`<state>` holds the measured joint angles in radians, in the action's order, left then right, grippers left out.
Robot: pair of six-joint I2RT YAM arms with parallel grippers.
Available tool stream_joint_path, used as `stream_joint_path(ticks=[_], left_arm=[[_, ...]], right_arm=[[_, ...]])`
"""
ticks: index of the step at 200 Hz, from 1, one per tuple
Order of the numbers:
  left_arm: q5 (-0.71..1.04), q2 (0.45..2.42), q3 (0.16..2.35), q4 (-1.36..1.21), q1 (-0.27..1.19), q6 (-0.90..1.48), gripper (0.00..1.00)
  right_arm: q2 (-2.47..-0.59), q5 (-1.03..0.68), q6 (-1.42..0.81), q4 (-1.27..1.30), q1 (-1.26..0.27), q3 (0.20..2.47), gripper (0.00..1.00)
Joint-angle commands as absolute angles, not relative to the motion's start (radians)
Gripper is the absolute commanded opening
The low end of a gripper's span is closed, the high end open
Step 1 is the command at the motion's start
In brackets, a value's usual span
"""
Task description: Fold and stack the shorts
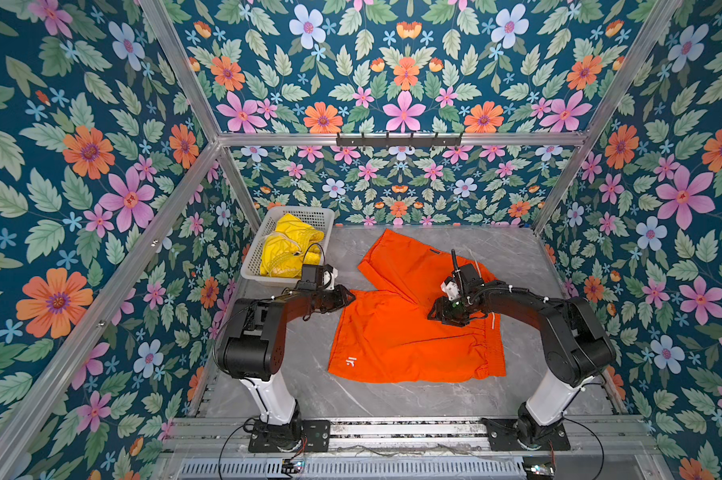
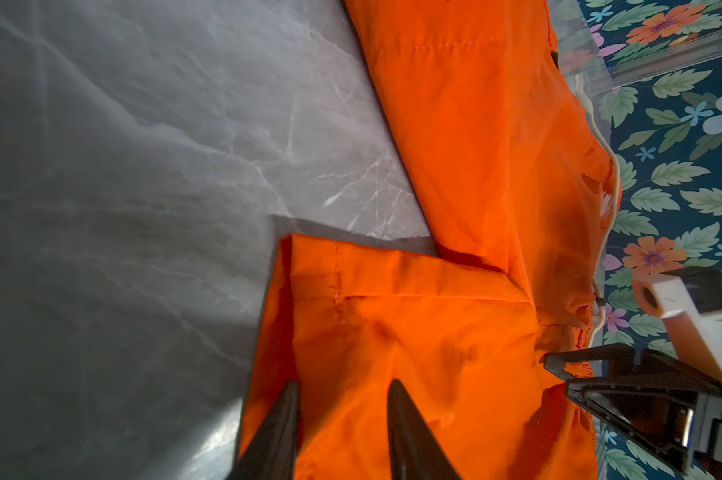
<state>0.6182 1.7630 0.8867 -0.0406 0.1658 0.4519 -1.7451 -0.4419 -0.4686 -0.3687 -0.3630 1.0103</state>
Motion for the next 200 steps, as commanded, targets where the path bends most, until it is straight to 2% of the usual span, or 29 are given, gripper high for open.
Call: stream_joint_path(ticks=[1, 60, 84, 98, 126, 151, 200], left_arm=[[0.662, 1.773, 0.888, -0.087, 0.166, 0.482, 0.37], [0.638, 1.819, 0.907, -0.089, 0.166, 0.470, 0.39], [0.637, 1.827, 0.904, -0.145, 0.166, 0.488, 0.33], [0.637, 1.837, 0.906, -0.181, 0.166, 0.503, 0.22], [0.660, 1.848, 0.920, -0.240, 0.166, 0.533, 0.06], [0.650, 1.820, 0.918, -0.303, 0.166, 0.546, 0.01], [0.595, 1.822, 0.944, -0.355, 0.166, 0.550, 0.00]], right_arm=[[-1.756, -0.443, -0.469, -0.351, -0.363, 1.008, 0.58], [-1.752, -0.443, -0.468, -0.349, -0.363, 0.999, 0.58], [-1.751, -0.442, -0.467, -0.346, -0.362, 0.996, 0.58], [-1.752, -0.438, -0.468, -0.346, -0.363, 0.991, 0.58], [-1.751, -0.422, -0.463, -0.354, -0.363, 0.980, 0.58], [-1.751, -0.401, -0.453, -0.359, -0.363, 0.962, 0.58], [-1.753, -0.355, -0.457, -0.368, -0.362, 0.922, 0.58]])
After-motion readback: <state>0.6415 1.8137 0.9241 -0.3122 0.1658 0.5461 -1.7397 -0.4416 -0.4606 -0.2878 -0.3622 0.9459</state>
